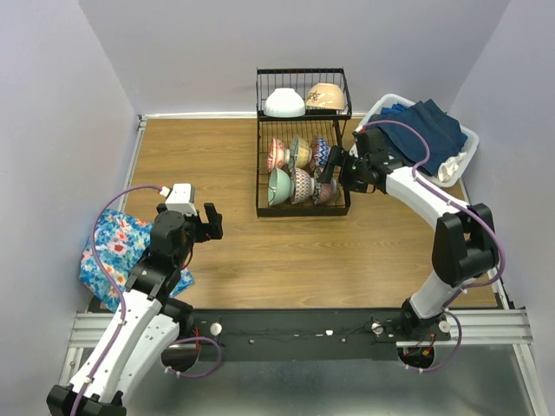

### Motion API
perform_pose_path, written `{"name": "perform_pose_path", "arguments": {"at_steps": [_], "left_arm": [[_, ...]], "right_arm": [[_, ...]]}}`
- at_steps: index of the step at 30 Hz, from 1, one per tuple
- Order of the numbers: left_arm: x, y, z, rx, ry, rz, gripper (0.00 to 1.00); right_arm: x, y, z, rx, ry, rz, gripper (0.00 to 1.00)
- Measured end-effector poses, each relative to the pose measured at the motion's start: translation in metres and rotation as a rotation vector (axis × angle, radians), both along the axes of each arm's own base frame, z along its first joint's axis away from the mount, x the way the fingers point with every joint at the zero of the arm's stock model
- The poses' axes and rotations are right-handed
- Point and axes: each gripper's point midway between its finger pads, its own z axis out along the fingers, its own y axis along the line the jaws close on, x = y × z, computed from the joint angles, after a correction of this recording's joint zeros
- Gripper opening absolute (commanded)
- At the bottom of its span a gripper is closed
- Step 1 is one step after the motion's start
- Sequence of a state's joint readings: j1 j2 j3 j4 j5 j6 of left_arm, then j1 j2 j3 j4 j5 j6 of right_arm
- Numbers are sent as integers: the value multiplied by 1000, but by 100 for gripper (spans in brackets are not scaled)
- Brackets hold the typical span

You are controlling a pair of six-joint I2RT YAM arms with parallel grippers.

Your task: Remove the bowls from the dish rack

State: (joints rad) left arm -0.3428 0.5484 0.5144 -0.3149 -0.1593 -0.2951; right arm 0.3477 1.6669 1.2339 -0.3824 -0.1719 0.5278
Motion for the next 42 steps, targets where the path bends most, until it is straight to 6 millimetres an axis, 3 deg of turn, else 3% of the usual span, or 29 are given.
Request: {"name": "perform_pose_path", "arguments": {"at_steps": [7,19,29,34,39,42], "left_arm": [[0,0,0,-1,-1,0,99],[-1,0,2,1,-8,-2,99],[-1,0,2,8,-9,-5,99],[-1,0,2,10,-10,-7,99],[-1,0,2,9,-9,-11,99],[-1,0,2,8,-9,-12,99]], "right_arm": [[7,3,-19,5,32,-19,92],[16,12,-30,22,32,14,87],[18,16,-28,19,14,62,74],[18,16,-28,12,7,74,63],[18,16,-28,11,6,79,44],[17,16,-28,9,8,81,39]]}}
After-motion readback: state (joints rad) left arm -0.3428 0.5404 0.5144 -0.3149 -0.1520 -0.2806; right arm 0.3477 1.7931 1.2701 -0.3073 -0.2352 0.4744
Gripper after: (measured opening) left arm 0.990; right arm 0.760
